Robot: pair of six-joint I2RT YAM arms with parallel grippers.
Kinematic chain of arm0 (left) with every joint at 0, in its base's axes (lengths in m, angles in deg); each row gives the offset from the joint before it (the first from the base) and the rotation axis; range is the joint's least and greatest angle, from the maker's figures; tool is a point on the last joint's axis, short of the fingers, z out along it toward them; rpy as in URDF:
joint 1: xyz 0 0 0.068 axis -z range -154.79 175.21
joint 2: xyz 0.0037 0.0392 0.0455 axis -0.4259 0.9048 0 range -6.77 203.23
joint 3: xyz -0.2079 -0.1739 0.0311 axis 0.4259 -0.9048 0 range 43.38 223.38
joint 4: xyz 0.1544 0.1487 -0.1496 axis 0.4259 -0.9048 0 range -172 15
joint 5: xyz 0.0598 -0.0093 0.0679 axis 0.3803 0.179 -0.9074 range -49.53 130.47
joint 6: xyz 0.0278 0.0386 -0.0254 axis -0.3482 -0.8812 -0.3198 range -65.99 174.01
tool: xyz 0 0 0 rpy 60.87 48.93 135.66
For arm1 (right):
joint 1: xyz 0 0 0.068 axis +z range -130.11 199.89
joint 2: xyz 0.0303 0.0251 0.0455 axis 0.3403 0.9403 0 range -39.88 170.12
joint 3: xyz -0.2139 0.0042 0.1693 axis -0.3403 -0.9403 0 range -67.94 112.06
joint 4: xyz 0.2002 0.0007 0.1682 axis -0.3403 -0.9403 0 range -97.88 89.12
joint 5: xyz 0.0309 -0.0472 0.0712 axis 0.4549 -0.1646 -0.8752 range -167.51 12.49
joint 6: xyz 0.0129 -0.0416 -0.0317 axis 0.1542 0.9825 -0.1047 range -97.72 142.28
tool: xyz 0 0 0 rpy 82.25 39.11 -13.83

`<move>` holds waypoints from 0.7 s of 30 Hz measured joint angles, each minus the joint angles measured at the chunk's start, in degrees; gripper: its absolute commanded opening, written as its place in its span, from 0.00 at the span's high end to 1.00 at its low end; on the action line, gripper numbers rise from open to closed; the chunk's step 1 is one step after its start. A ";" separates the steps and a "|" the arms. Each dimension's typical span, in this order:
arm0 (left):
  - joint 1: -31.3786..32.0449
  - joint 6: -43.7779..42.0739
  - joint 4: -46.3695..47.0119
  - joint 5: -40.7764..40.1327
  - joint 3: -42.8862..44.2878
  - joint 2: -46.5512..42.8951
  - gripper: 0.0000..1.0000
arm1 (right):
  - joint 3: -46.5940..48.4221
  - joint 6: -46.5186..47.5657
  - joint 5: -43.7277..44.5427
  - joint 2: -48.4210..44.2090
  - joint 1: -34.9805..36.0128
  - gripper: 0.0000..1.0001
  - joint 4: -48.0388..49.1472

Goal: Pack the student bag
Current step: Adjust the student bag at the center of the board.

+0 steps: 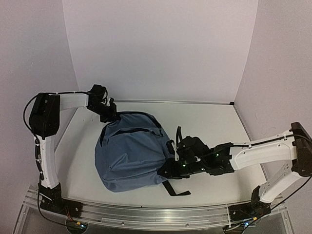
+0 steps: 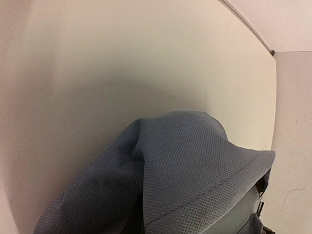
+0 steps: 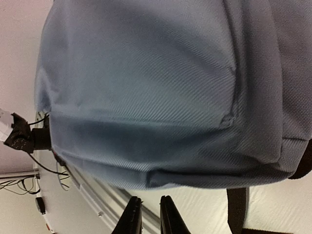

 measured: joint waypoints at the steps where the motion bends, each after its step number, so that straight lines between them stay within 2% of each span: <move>1: 0.05 -0.32 0.15 1.19 1.76 1.44 0.75 | 0.40 -0.78 -0.04 -0.10 0.92 0.64 0.08; 4: -0.12 -1.34 0.82 2.78 5.60 3.83 0.42 | 1.53 -1.25 1.62 -2.26 1.28 0.45 -1.40; 7: -0.33 -2.31 0.77 2.11 7.34 3.39 0.23 | 3.44 -0.22 4.97 -6.59 0.37 0.40 -4.77; 13: -0.38 -4.40 -1.16 -5.12 4.10 -4.71 0.12 | 7.74 3.98 7.72 -10.89 -7.48 0.40 -6.90; 17: -0.38 -3.87 -0.95 -8.53 -3.47 -15.96 0.12 | 11.05 8.04 8.09 -6.75 -12.41 0.54 -7.94; 21: -0.41 -1.71 -0.25 -7.92 -12.63 -26.96 0.14 | 14.75 11.12 5.64 0.33 -15.53 0.56 -7.03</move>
